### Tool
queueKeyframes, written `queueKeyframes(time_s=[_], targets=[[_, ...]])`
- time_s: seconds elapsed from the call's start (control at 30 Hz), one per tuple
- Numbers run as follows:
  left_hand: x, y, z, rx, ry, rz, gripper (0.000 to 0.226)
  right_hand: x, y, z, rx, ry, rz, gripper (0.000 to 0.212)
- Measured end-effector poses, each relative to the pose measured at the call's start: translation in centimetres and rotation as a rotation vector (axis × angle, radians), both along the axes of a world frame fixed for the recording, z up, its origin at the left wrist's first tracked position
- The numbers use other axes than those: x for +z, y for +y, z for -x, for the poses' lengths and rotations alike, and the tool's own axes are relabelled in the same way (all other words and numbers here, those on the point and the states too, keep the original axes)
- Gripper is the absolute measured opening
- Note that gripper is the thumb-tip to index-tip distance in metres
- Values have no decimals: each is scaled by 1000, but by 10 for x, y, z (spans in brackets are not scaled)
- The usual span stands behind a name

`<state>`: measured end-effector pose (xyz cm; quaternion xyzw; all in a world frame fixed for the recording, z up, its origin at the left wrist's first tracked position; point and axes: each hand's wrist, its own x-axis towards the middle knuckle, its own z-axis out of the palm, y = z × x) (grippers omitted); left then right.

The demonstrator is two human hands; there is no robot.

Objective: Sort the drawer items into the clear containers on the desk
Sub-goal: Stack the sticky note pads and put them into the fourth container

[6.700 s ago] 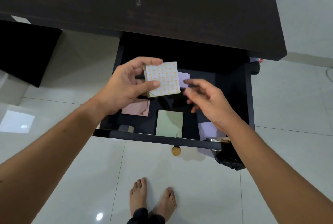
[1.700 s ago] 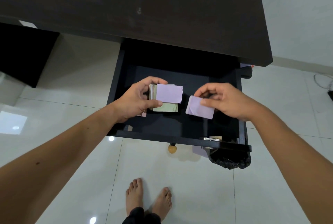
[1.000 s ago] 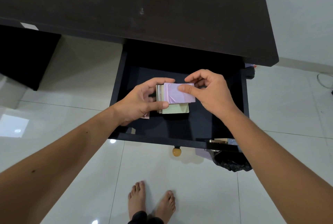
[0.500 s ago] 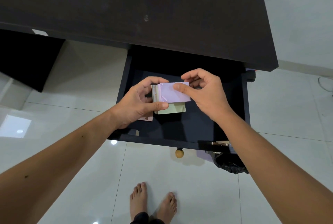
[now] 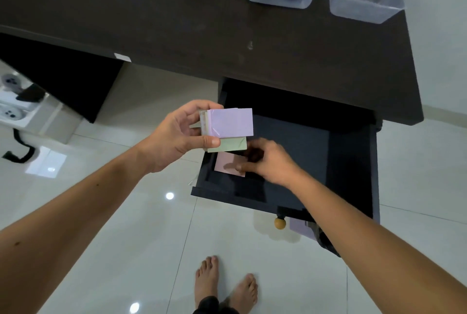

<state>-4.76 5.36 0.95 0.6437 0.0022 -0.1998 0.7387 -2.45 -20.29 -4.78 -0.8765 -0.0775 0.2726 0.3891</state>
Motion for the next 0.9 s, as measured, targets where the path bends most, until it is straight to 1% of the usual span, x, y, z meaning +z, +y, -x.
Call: queueKeyframes(time_s=[0.07,0.13,0.33,0.47,0.67,0.77,0.9], targets=[[-1,3,1,12,8,6,58,-10,9,1,49,-80,118,61],[-2,4,1,18,15,10,58,-16,12,3,41,-103,133,66],[-2,4,-1,9,25,17,59,-20,7,3,29,-80,89,53],[-3,4,-1,16,31,17,60,-23,1,5,38,-40,57,50],[-2,4,-1,15,32,12,61,-20,-10,6,20,66,-67,40],[-1,2,-1,14,35,13,60,-8,-26,8,-28,110,-131,36],[0,-4,-5,-1,30,22,61,29,-57,10,-111,64,-224,29]])
